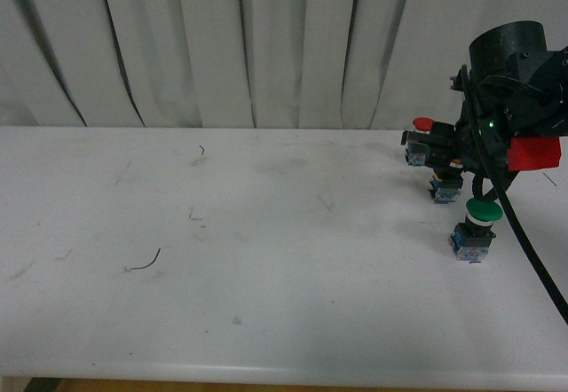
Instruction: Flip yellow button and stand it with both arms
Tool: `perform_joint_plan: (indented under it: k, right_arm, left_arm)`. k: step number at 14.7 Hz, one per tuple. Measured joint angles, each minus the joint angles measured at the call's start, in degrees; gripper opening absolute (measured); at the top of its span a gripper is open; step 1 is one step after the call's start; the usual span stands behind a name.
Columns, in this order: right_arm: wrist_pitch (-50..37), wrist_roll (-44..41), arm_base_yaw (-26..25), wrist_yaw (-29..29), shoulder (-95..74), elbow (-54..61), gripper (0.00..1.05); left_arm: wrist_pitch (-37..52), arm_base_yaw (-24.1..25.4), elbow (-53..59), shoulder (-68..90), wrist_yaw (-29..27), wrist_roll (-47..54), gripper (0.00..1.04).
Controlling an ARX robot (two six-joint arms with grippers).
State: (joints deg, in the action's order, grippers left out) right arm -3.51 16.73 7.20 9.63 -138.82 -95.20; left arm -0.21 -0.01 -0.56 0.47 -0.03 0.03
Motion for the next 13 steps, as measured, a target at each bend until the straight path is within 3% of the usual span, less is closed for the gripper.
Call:
perform_joint_plan:
  k: [1, 6, 10, 13]
  right_arm:
    - [0.0, 0.0, 0.3, 0.0, 0.0, 0.0, 0.40]
    - [0.0, 0.0, 0.3, 0.1, 0.0, -0.3, 0.97]
    - [-1.3, 0.2, 0.3, -0.4, 0.3, 0.0, 0.98]
    - [-6.0, 0.2, -0.3, -1.0, 6.3, 6.4, 0.98]
  left_arm:
    - [0.0, 0.0, 0.0, 0.0, 0.0, 0.0, 0.98]
    - [0.0, 0.0, 0.0, 0.0, 0.0, 0.0, 0.98]
    - [0.0, 0.0, 0.0, 0.0, 0.0, 0.0, 0.98]
    - [0.0, 0.0, 0.0, 0.0, 0.0, 0.0, 0.98]
